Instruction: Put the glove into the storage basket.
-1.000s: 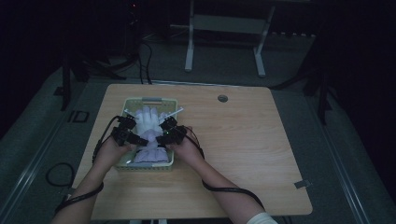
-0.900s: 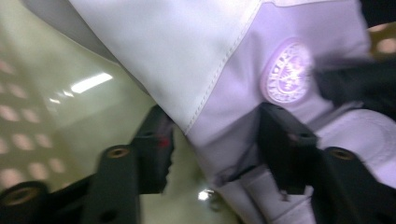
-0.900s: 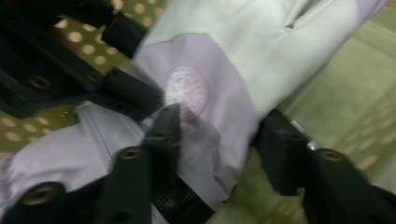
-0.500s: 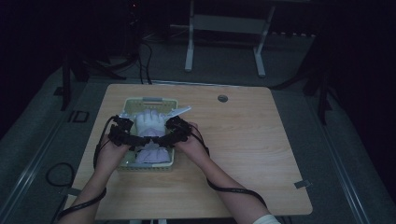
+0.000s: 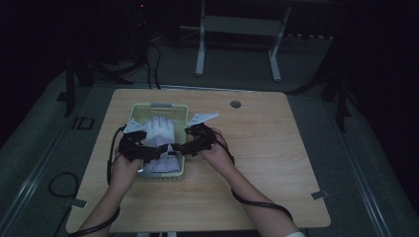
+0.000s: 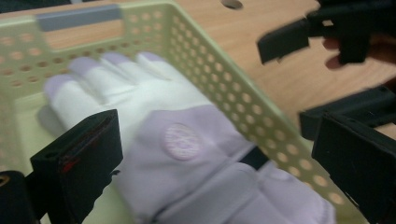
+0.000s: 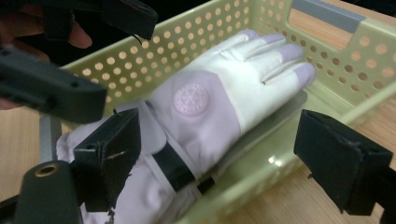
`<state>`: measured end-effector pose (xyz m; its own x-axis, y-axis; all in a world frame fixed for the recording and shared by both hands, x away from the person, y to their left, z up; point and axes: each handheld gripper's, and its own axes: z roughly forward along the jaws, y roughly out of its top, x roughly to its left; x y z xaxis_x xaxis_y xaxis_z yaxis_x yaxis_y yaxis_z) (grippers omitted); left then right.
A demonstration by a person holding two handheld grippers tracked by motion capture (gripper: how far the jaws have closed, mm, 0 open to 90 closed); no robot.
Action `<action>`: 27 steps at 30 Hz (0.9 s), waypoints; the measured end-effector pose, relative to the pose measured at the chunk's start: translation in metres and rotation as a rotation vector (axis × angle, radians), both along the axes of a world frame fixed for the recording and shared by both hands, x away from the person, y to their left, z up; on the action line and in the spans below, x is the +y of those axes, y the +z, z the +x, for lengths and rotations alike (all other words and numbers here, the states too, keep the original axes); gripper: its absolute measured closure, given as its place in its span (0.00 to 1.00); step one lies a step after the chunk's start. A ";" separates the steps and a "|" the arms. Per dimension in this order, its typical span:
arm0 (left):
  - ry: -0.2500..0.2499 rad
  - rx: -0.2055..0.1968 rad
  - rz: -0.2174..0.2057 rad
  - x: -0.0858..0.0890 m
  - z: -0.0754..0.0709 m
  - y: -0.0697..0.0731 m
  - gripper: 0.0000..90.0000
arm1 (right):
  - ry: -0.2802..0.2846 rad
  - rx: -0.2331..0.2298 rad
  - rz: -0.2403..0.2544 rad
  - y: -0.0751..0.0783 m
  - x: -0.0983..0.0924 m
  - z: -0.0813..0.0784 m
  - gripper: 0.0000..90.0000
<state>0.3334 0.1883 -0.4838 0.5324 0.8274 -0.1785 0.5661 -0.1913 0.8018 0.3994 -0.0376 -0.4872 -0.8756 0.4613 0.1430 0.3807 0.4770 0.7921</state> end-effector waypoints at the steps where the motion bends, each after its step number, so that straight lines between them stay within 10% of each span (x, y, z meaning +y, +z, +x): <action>1: -0.009 -0.007 -0.001 -0.003 -0.001 0.000 0.02 | -0.001 -0.004 -0.003 0.000 -0.003 0.000 0.17; 27: -0.324 -0.077 -0.097 -0.113 -0.036 0.010 0.02 | -0.042 -0.016 -0.006 -0.003 -0.115 -0.023 0.16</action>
<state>0.2977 0.0755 -0.4736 0.7800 0.5940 -0.1968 0.4252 -0.2724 0.8631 0.3768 -0.1526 -0.4905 -0.8577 0.4983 0.1264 0.3877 0.4656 0.7956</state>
